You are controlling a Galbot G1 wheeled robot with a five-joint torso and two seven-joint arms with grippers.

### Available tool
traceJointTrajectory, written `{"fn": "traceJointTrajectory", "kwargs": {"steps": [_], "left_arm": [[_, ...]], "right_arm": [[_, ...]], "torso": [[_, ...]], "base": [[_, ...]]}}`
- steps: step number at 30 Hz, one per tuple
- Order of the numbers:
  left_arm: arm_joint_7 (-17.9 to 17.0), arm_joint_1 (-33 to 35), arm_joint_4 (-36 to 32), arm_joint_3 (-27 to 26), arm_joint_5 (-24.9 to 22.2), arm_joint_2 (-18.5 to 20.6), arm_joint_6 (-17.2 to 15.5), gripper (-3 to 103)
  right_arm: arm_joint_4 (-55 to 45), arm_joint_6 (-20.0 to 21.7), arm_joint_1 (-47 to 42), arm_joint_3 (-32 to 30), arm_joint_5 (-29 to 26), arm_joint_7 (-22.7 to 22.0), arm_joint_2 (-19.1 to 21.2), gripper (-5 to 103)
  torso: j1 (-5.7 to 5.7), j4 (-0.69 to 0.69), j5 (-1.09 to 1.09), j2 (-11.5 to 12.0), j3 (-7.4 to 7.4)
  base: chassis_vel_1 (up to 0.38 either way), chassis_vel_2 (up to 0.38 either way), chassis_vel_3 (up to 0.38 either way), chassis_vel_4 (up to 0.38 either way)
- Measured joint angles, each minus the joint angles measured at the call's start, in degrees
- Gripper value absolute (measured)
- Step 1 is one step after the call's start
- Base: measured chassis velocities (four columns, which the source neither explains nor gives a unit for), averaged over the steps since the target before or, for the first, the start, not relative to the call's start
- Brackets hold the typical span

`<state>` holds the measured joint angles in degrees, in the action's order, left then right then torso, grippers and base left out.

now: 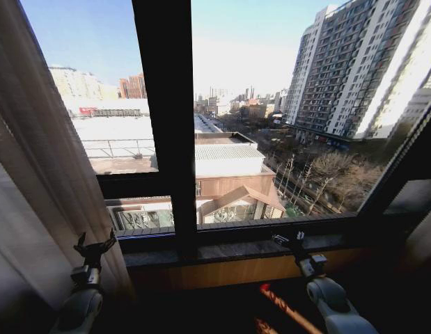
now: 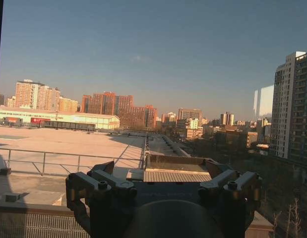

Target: Open the curtains by pulling them apart, changing their state from closed to fully open.

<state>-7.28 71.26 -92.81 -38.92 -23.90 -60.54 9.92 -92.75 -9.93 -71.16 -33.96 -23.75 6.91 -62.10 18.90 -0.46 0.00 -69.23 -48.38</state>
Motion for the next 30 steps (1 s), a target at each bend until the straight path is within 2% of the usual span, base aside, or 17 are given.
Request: {"fn": "traceJointTrajectory", "kwargs": {"steps": [5,8,11,13,14,16,17,19,22,23,26,28,30], "left_arm": [[4.89,-4.35,3.66,2.17,-3.63,2.95,2.01,100],[6.02,-5.28,4.26,2.46,-4.19,3.2,2.33,101],[6.45,-5.84,4.94,2.44,-4.28,3.02,2.8,88],[6.36,-5.9,5.25,2.42,-4.26,2.95,3.1,88],[6.16,-5.99,6.03,2.3,-4.19,2.85,3.95,77],[6.16,-5.99,6.33,2.25,-4.16,2.82,4.36,77],[6.19,-5.98,6.73,2.13,-4.11,2.74,5.04,66],[6.2,-5.95,6.81,2.03,-4.1,2.66,5.21,66],[5.97,-5.96,6.9,1.78,-4.08,2.31,5.29,50],[5.97,-5.96,6.9,1.78,-4.08,2.31,5.29,50],[5.73,-6.01,7.07,1.32,-4.13,2.17,5.32,34],[5.7,-6.01,7.11,1.23,-4.13,2.14,5.37,34],[5.63,-5.98,7.29,0.98,-4.14,1.92,5.48,23]], "right_arm": [[0.0,0.0,0.0,0.0,0.0,0.0,0.0,100],[0.0,0.0,0.0,0.0,0.0,0.0,0.0,100],[0.0,0.0,0.0,0.0,0.0,0.0,0.0,100],[0.0,0.0,0.0,0.0,0.0,0.0,0.0,100],[0.0,0.0,0.0,0.0,0.0,0.0,0.0,100],[0.0,0.0,0.0,0.0,0.0,0.0,0.0,100],[0.0,0.0,0.0,0.0,0.0,0.0,0.0,100],[0.0,0.0,0.0,0.0,0.0,0.0,0.0,100],[0.0,0.0,0.0,0.0,0.0,0.0,0.0,100],[0.0,0.0,0.0,0.0,0.0,0.0,0.0,100],[0.0,0.0,0.0,0.0,0.0,0.0,0.0,100],[0.0,0.0,0.0,0.0,0.0,0.0,0.0,100],[0.0,0.0,0.0,0.0,0.0,0.0,0.0,100]], "torso": [[0.0,0.0,0.0,0.0,0.0],[0.0,0.0,0.0,0.0,0.0],[0.0,0.0,0.0,0.0,0.0],[0.0,0.0,0.0,0.0,0.0],[0.0,0.0,0.0,0.0,0.0],[0.0,0.0,0.0,0.0,0.0],[0.0,0.01,0.0,0.0,0.0],[0.0,0.01,0.0,0.0,0.0],[0.0,0.01,0.0,0.0,0.0],[0.0,0.01,0.0,0.0,0.0],[0.0,0.0,-0.01,0.0,0.0],[0.0,0.01,-0.01,0.0,0.0],[0.0,0.01,0.0,0.0,0.0]], "base": [[0.0,0.0,0.0,0.0],[0.0,0.0,0.0,0.0],[0.0,0.0,0.0,0.0],[0.0,0.0,0.0,0.0],[0.0,0.0,0.0,0.0],[0.0,0.0,0.0,0.0],[0.0,0.0,0.0,0.0],[0.0,0.0,0.0,0.0],[0.0,0.0,0.0,0.0],[0.0,0.0,0.0,0.0],[0.0,0.0,0.0,0.0],[0.0,0.0,0.0,0.0],[0.0,0.0,0.0,0.0]]}}
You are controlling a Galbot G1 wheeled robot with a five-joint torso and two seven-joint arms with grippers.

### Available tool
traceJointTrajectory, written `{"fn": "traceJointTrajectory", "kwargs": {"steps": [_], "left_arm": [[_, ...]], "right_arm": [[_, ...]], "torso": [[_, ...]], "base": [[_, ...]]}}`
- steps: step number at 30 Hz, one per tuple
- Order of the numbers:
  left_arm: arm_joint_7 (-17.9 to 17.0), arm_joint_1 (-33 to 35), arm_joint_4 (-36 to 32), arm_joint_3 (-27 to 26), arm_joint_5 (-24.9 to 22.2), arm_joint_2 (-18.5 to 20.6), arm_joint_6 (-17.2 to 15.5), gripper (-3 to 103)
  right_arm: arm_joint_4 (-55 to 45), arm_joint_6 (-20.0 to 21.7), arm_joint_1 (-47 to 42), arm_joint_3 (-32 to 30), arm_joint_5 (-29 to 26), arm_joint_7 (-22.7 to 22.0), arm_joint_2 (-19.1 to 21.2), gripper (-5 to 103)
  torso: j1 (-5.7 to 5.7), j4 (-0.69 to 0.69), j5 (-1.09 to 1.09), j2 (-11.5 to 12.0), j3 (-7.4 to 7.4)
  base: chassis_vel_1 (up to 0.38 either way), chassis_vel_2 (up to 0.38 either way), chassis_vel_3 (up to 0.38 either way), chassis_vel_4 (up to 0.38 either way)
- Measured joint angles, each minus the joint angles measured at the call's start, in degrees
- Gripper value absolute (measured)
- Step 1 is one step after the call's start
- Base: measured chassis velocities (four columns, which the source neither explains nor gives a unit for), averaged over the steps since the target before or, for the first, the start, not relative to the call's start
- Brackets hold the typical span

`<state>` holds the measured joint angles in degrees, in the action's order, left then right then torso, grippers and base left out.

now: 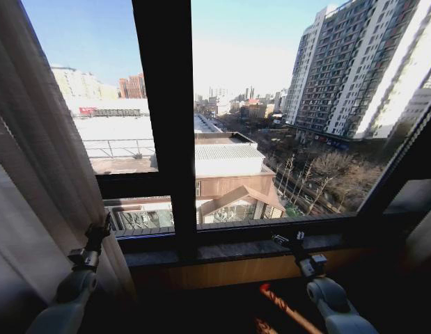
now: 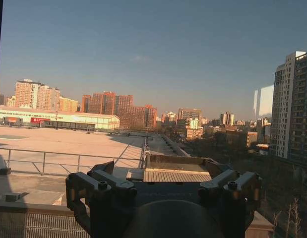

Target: Open the curtains by pulling them apart, changing their state from closed to fully open.

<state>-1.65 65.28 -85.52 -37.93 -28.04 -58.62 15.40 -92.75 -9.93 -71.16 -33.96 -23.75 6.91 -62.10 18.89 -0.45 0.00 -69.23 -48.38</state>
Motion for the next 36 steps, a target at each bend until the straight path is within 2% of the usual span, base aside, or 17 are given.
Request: {"fn": "traceJointTrajectory", "kwargs": {"steps": [2,3,4,7,21,36], "left_arm": [[-0.06,-0.07,0.09,-0.07,0.0,-0.31,0.01,12],[-0.06,-0.07,0.09,-0.07,0.0,-0.31,0.01,12],[-0.06,-0.11,0.12,-0.07,0.01,-0.47,0.01,7],[-0.08,-0.27,0.24,-0.06,0.14,-0.89,0.01,1],[-0.2,-0.57,1.15,-0.4,0.33,-1.17,0.2,0],[-0.38,1.06,0.41,-1.24,1.19,-1.81,0.92,0]], "right_arm": [[0.0,0.0,0.0,0.0,0.0,0.0,0.0,100],[0.0,0.0,0.0,0.0,0.0,0.0,0.0,100],[0.0,0.0,0.0,0.0,0.0,0.0,0.0,100],[0.0,0.0,0.0,0.0,0.0,0.0,0.0,100],[0.0,0.0,0.0,0.0,0.0,-0.01,0.0,100],[0.0,0.0,0.0,0.01,0.0,0.0,0.0,100]], "torso": [[0.0,0.0,0.0,0.0,0.0],[0.0,0.0,0.0,0.0,0.0],[0.0,0.0,0.0,0.0,0.0],[0.0,0.0,0.0,0.0,0.0],[0.0,-0.01,-0.01,0.0,0.0],[-0.01,0.0,-0.03,-0.01,0.0]], "base": [[0.0,0.0,0.0,0.0],[0.0,0.0,0.0,0.0],[0.0,0.0,0.0,0.0],[0.0,0.0,0.0,0.0],[0.03,0.018,-0.029,-0.018],[0.258,0.207,-0.244,-0.202]]}}
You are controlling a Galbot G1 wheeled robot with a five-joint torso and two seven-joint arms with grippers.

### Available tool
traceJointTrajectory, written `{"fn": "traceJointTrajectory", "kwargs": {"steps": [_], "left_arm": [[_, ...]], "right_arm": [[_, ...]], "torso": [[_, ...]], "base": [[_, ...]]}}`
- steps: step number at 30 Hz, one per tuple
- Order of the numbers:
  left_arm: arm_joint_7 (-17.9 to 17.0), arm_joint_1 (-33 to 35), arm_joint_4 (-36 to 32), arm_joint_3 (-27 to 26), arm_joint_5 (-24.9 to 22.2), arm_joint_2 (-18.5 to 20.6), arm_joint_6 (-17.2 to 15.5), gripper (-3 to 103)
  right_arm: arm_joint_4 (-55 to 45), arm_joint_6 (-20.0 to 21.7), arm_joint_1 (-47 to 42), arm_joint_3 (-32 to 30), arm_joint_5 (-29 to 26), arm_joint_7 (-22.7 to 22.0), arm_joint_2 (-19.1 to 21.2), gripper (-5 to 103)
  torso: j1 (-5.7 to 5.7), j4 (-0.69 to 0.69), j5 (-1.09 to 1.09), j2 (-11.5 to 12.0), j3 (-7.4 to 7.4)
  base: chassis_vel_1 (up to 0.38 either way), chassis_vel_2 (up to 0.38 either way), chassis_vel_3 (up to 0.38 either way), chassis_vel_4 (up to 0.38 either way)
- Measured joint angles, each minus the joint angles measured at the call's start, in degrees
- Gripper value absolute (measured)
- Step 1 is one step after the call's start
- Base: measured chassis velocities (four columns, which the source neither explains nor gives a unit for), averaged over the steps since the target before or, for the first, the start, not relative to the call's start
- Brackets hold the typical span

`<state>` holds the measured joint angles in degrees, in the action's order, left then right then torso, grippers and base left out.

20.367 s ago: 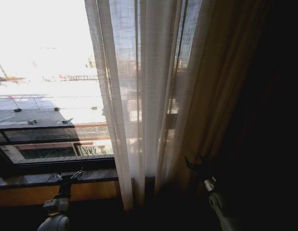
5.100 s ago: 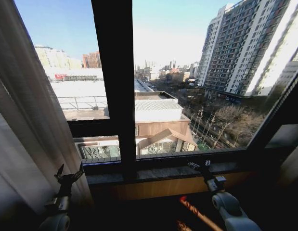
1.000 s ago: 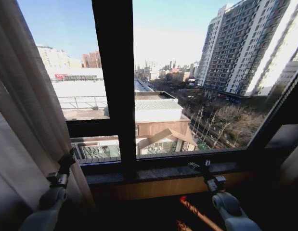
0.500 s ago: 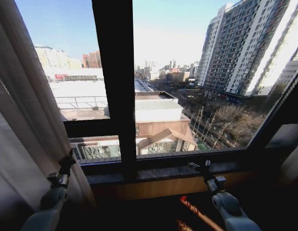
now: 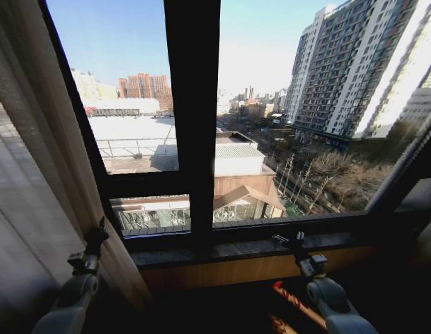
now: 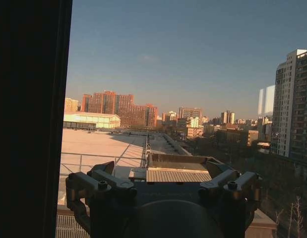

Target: Open the curtains by pulling them apart, changing their state from closed to fully open.

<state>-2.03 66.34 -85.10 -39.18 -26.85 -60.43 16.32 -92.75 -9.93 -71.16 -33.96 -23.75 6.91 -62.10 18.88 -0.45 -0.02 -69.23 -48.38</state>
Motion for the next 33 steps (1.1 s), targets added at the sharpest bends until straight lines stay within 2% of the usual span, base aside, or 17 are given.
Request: {"fn": "traceJointTrajectory", "kwargs": {"steps": [33], "left_arm": [[-1.2,2.79,-2.01,-1.03,0.34,-0.64,0.36,0]], "right_arm": [[0.0,0.0,0.0,0.0,0.0,0.0,0.0,100]], "torso": [[0.01,0.0,0.04,0.01,0.0]], "base": [[0.376,0.335,-0.376,-0.33]]}}
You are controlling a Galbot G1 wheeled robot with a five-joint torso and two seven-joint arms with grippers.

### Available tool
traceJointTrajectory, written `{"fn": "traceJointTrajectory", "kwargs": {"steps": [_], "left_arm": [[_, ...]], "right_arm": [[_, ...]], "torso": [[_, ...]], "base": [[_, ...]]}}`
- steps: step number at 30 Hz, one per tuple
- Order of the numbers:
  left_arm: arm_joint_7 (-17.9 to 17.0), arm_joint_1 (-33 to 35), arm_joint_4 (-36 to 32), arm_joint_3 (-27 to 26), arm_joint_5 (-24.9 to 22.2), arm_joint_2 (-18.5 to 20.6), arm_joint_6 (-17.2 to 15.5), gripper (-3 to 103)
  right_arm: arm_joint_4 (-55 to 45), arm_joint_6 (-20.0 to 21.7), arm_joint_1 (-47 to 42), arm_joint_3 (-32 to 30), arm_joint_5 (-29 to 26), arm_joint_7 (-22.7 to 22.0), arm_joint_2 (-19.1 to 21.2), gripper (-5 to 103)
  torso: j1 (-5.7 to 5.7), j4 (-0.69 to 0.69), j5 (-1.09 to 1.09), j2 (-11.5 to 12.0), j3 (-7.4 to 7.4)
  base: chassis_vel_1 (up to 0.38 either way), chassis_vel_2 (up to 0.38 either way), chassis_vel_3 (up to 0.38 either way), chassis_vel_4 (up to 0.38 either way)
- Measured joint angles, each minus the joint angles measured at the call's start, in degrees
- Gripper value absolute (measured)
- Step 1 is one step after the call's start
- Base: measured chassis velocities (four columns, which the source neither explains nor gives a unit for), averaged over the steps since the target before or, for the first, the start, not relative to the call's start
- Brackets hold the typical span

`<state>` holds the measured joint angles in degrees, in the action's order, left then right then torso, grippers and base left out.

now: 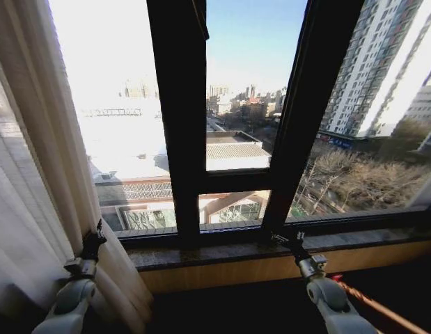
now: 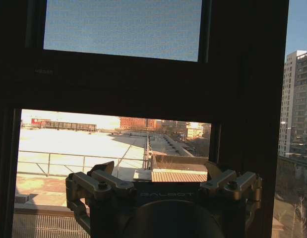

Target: Open the curtains by pulling them apart, changing their state from closed to fully open.

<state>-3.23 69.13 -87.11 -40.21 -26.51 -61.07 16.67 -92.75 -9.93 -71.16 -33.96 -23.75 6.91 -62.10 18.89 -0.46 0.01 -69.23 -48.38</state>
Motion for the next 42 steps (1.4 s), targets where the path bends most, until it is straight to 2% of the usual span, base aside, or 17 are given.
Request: {"fn": "traceJointTrajectory", "kwargs": {"steps": [9,13,16,26,42], "left_arm": [[-0.27,-0.19,0.05,-0.05,0.2,-0.49,0.0,0],[-0.33,-0.39,0.4,-0.06,0.32,-0.7,0.0,0],[-0.34,-0.81,1.01,-0.01,0.43,-0.8,-0.01,0],[-0.32,-2.02,2.38,0.02,0.43,-0.52,0.12,0],[-0.33,-2.91,3.54,0.08,0.5,-0.41,0.64,0]], "right_arm": [[-0.01,0.0,0.0,0.01,0.0,0.01,-0.01,100],[-0.01,0.0,0.0,0.01,0.0,0.01,-0.01,100],[0.0,0.0,0.0,0.0,0.0,0.01,0.0,100],[0.0,0.0,0.0,-0.02,0.0,0.0,0.01,100],[0.0,0.0,0.0,0.01,0.0,0.0,-0.02,100]], "torso": [[-0.01,0.01,0.02,0.0,0.01],[0.0,0.02,0.02,0.0,0.0],[0.01,-0.01,-0.08,0.01,-0.02],[0.0,-0.01,0.01,0.0,-0.01],[0.0,0.02,-0.01,0.0,0.0]], "base": [[0.273,0.241,-0.263,-0.264],[0.031,0.041,-0.038,-0.06],[0.0,0.0,0.0,0.0],[0.057,0.015,-0.051,-0.033],[0.254,0.21,-0.26,-0.208]]}}
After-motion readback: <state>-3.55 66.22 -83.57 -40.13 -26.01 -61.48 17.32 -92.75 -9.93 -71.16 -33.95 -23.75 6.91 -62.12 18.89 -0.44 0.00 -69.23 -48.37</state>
